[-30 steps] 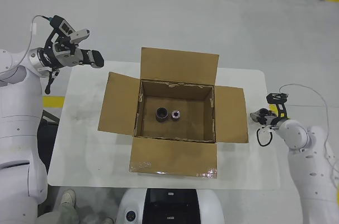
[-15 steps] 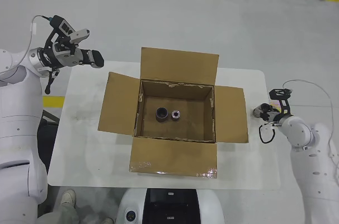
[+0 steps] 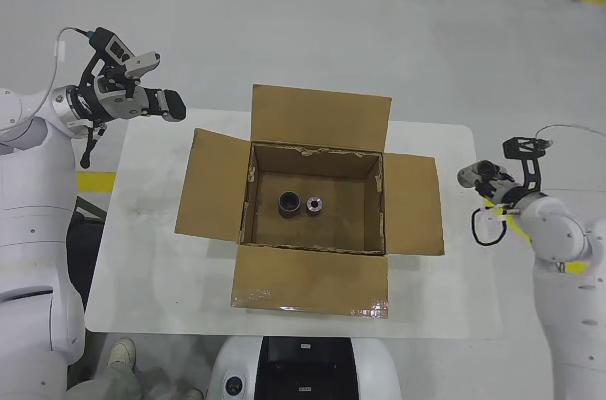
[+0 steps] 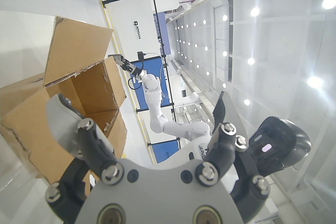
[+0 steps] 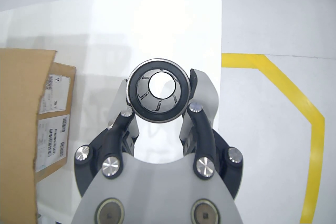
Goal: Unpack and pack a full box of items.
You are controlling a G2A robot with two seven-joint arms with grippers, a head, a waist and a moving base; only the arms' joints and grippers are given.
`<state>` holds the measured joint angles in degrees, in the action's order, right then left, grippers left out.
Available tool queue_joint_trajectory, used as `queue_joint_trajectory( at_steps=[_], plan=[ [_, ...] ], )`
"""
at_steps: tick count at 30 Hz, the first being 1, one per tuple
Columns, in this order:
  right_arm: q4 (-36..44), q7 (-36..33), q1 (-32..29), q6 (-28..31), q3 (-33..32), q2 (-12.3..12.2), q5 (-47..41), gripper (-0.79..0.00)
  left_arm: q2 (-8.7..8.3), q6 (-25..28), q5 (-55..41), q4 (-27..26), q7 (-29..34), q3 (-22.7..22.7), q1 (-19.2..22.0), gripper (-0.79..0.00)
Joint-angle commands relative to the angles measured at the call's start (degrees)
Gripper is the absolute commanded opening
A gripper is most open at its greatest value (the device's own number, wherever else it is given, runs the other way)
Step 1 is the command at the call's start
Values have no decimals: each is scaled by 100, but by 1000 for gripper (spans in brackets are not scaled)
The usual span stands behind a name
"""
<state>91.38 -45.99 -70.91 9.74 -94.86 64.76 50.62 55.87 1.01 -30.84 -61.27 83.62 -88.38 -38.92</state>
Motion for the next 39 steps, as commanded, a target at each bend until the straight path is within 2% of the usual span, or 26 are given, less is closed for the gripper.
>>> queue_joint_trajectory(
  at_steps=[1,13,24,28,32,34,39],
  plan=[
    [204,-5,-33,34,-40,-11,-65,-785,0,0,0,0,0,0,0,0],
    [1437,-208,-192,41,-20,-40,-821,-785,0,0,0,0,0,0,0,0],
    [2421,-395,-589,90,560,-29,-1477,-785,0,0,0,0,0,0,0,0],
    [2557,-417,-605,79,787,-22,-1765,-785,0,0,0,0,0,0,0,0],
    [2741,-549,-551,221,1036,-35,-1668,-785,0,0,0,0,0,0,0,0],
    [2859,-556,-536,352,1159,-50,-1300,-785,0,0,0,0,0,0,0,0],
    [2940,-455,-566,263,1376,-48,-1244,-785,0,0,0,0,0,0,0,0]
  ],
)
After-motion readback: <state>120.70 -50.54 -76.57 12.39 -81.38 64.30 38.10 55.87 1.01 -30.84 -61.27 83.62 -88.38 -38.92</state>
